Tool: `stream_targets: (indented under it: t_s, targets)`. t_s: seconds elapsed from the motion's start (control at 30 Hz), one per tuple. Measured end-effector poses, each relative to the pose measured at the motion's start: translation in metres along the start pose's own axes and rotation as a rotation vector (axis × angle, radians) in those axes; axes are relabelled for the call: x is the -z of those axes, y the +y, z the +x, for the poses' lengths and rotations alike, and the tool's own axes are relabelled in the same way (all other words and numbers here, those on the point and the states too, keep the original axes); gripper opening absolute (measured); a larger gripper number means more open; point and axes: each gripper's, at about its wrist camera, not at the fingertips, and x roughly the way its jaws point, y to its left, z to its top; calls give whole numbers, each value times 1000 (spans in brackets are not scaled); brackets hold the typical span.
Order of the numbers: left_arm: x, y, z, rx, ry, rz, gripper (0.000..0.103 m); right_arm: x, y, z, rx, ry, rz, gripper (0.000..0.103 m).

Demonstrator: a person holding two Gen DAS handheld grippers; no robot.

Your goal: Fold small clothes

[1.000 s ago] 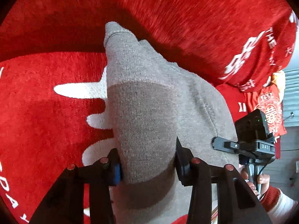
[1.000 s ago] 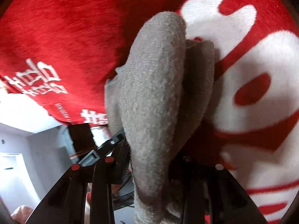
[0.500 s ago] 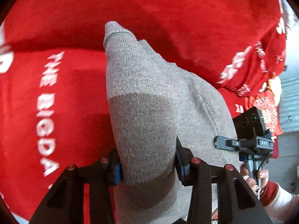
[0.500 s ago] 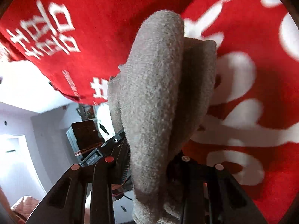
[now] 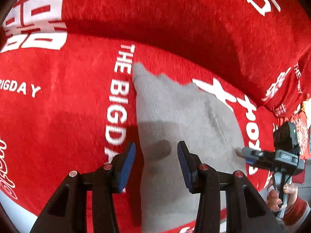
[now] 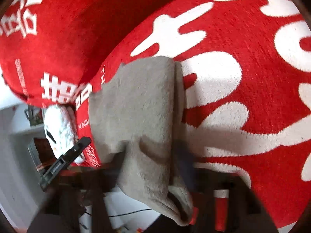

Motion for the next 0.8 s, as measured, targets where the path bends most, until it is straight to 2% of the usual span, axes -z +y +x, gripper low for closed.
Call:
stream_targets:
  t_s: [0.07, 0.17, 0.27, 0.3, 0.33, 0.37, 0.4, 0.5, 0.6, 0.7, 0.8]
  targets:
    - [-10, -10, 10, -49, -4, 6, 46, -1, 5, 0, 36, -18, -48, 20]
    - [-11, -11, 25, -169, 7, 53, 46, 11, 37, -7, 166, -65, -267, 19]
    - [-7, -4, 38, -181, 18, 52, 48, 17, 36, -2, 340, -75, -371, 18]
    - [-6, -1, 39, -172, 16, 44, 50, 15, 32, 4, 366, -68, -371, 18]
    - [-6, 1, 41, -172, 14, 39, 52, 12, 24, 9, 372, -59, -352, 18]
    - [-6, 2, 41, -184, 12, 36, 59, 9, 17, 12, 369, -53, -325, 19]
    - [-6, 3, 41, -189, 13, 36, 61, 7, 13, 14, 358, -53, -291, 19]
    - [-4, 2, 32, -209, 15, 45, 61, 11, 8, 4, 372, -72, -245, 24]
    - [2, -2, 24, -244, 5, 69, 61, 21, 3, -12, 379, -71, -211, 25]
    - [11, -3, 12, -257, -1, 67, 61, 34, 0, -27, 340, -79, -162, 25]
    - [24, -2, 3, -231, 5, 38, 61, 55, 2, -35, 273, -83, -162, 26]
